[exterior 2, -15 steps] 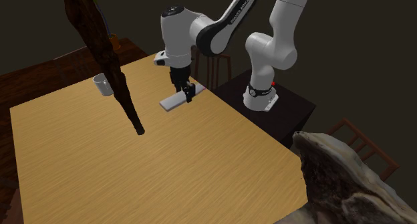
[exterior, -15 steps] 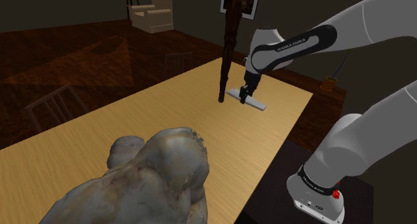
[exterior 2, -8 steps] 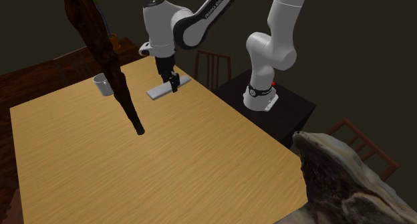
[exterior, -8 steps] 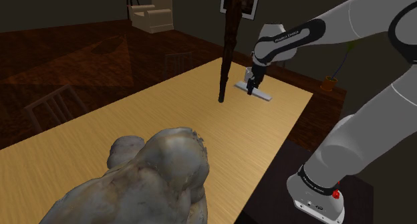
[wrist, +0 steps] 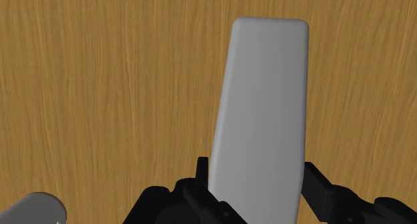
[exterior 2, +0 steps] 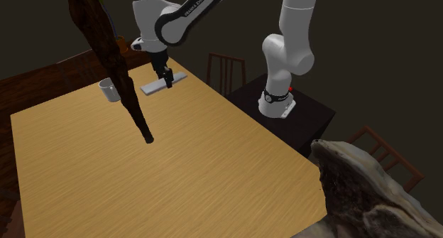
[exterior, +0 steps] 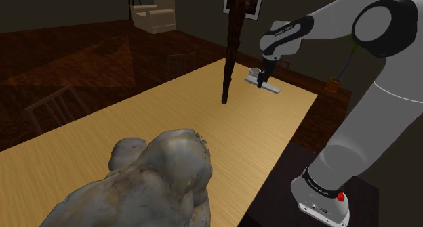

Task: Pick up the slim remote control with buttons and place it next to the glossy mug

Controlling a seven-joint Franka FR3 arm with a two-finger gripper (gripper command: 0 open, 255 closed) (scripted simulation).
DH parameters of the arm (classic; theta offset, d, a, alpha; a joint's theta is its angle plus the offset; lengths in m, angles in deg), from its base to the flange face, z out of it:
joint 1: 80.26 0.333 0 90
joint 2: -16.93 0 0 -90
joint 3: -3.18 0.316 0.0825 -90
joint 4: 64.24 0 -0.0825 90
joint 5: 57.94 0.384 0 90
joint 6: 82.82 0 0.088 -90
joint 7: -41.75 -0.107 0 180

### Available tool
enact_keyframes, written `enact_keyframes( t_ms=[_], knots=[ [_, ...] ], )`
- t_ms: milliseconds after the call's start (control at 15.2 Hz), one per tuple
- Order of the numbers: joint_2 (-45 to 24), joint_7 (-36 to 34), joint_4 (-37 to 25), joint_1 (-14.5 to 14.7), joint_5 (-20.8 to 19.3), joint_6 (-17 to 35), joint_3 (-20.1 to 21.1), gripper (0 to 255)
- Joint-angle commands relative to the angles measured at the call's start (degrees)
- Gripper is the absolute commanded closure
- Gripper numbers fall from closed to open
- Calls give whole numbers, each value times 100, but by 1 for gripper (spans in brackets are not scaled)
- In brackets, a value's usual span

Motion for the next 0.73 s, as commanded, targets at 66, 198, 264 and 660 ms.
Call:
enact_keyframes(
  t_ms=[66,198,264,660],
  knots=[
    [-463,466,-549,-191,240,-137,-144,255],
    [-815,766,-976,-348,424,-258,-211,255],
    [-995,909,-1201,-437,516,-327,-234,255],
    [-2145,1642,-2743,-1078,1042,-863,-273,255]
  ],
)
